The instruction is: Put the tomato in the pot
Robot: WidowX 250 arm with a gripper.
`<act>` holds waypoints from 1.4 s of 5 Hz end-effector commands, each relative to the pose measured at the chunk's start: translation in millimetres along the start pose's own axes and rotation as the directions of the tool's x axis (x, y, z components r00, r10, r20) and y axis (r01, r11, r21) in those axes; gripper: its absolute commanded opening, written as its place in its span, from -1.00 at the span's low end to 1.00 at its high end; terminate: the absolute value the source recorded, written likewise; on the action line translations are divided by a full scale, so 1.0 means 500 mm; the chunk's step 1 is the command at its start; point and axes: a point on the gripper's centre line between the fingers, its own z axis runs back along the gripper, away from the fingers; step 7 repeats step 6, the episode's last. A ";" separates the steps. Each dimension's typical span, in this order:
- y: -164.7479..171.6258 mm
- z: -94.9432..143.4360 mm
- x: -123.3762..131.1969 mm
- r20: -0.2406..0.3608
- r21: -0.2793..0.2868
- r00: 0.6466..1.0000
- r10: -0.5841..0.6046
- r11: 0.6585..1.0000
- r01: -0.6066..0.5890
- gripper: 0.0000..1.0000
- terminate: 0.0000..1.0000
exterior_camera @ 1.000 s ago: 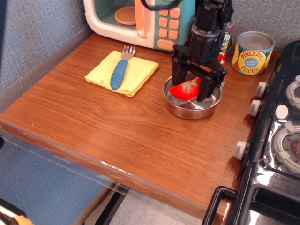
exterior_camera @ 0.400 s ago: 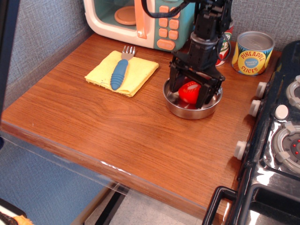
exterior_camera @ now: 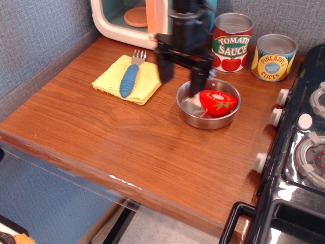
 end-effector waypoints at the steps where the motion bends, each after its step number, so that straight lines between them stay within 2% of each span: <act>1: 0.092 0.004 -0.152 -0.011 0.115 0.996 0.090 0.989 -0.088 1.00 -1.00; 2: 0.113 -0.036 -0.198 -0.040 0.146 0.994 0.103 0.985 -0.096 1.00 -1.00; 3: 0.120 -0.045 -0.219 -0.038 0.147 0.994 0.101 0.985 -0.094 1.00 -1.00; 4: 0.122 -0.041 -0.228 -0.010 0.125 0.997 0.075 0.989 -0.073 1.00 -1.00; 5: 0.122 -0.041 -0.228 -0.010 0.125 0.997 0.075 0.989 -0.073 1.00 -1.00; 6: 0.122 -0.041 -0.228 -0.010 0.125 0.997 0.075 0.989 -0.073 1.00 1.00; 7: 0.122 -0.041 -0.228 -0.010 0.125 0.997 0.075 0.989 -0.073 1.00 1.00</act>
